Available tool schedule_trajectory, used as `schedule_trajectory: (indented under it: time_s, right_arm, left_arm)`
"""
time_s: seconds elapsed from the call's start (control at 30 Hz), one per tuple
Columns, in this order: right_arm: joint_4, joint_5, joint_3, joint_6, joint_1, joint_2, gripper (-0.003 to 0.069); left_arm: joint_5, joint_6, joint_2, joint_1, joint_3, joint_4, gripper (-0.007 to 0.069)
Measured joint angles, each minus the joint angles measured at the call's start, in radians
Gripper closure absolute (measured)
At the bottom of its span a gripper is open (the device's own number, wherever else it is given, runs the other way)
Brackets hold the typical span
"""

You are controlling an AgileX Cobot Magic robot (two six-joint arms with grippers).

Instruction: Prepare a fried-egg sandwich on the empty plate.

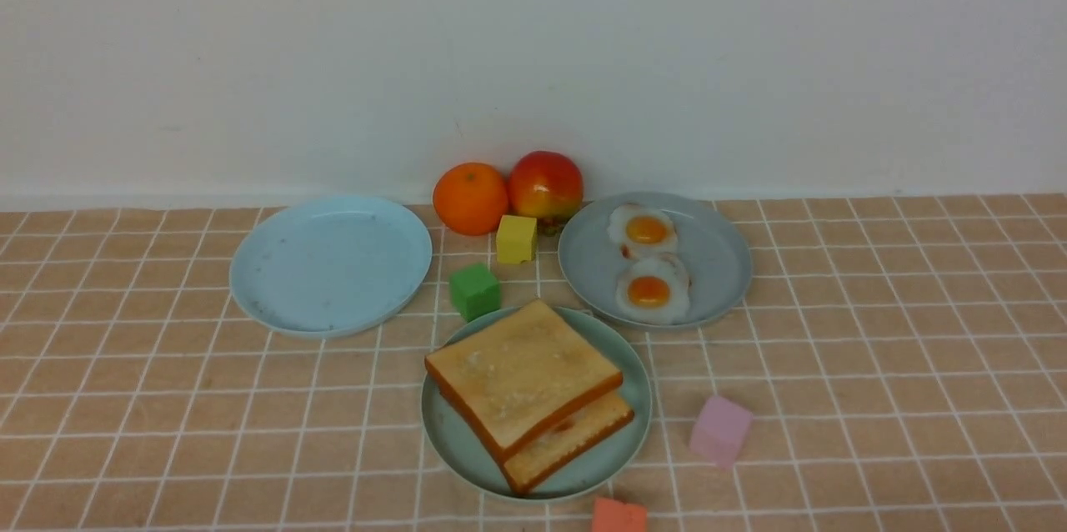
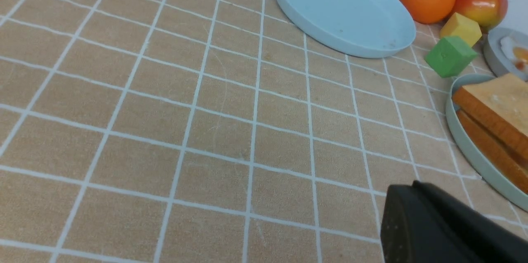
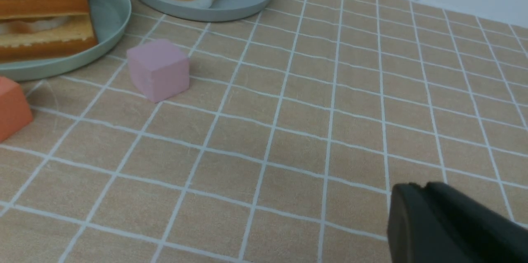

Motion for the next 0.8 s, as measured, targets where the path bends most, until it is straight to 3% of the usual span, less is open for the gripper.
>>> schedule_trajectory:
  time_s: [0.8]
  right_arm:
    - [0.0, 0.0, 0.0, 0.0, 0.0, 0.0, 0.0574]
  left_arm:
    - [0.0, 0.0, 0.0, 0.0, 0.0, 0.0, 0.0637]
